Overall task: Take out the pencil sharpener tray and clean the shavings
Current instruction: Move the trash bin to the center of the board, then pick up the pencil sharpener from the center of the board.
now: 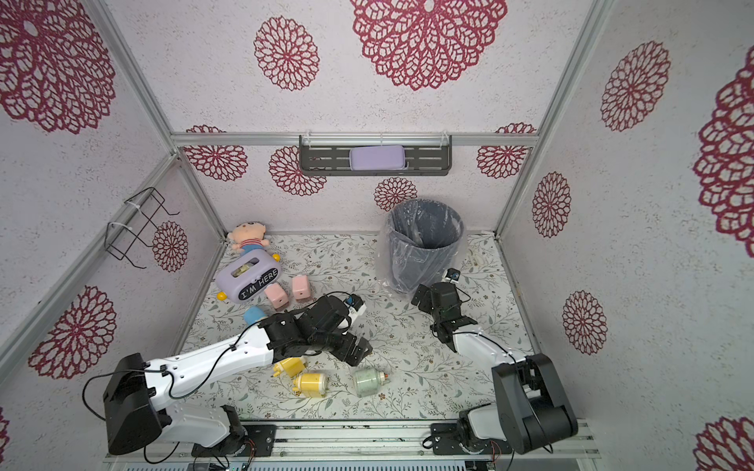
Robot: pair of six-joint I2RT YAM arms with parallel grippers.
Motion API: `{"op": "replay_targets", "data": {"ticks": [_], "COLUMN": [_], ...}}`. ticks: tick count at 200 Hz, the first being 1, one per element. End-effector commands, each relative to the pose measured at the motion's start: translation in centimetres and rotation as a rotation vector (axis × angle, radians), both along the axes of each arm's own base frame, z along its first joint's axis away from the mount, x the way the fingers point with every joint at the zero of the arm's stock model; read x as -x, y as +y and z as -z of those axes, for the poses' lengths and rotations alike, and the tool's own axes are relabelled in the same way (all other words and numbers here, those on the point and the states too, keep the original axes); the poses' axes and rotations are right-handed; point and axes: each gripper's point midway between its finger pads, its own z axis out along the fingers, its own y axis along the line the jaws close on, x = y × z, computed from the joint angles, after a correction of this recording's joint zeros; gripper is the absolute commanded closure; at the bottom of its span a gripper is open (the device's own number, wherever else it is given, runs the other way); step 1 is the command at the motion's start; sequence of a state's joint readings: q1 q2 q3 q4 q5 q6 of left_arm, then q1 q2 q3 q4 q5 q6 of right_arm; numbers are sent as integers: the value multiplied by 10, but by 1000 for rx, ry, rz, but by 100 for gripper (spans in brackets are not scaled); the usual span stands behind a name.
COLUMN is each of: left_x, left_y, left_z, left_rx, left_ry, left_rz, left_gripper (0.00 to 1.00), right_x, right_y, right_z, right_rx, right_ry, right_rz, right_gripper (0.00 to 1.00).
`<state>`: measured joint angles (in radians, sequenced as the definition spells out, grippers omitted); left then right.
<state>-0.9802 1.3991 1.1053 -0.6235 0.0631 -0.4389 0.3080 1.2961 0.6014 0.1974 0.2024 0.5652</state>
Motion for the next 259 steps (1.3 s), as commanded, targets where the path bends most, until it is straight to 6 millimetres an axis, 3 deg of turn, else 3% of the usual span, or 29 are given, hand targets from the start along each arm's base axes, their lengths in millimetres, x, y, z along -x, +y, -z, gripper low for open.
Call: {"op": "replay_targets", "data": {"ticks": [1, 51, 84, 114, 177, 259], "left_x": [15, 37, 41, 50, 73, 70], "left_y": [1, -7, -17, -24, -30, -31], "left_z": [-6, 11, 23, 39, 67, 93], "left_rx": [-27, -127, -200, -273, -369, -461], "left_ry": [32, 174, 215, 251, 289, 273], "left_rz": [60, 174, 222, 269, 326, 332], "left_gripper": [3, 3, 3, 2, 0, 8], "right_x": [22, 57, 54, 57, 59, 61], "right_y": [0, -19, -13, -23, -23, -21], "right_z": [-6, 1, -2, 6, 7, 4], "right_rx": [12, 3, -59, -45, -70, -92], "right_ry": [42, 75, -20, -8, 1, -5], "right_rz": [-50, 18, -4, 25, 25, 12], "right_gripper": [1, 1, 1, 1, 1, 1]}}
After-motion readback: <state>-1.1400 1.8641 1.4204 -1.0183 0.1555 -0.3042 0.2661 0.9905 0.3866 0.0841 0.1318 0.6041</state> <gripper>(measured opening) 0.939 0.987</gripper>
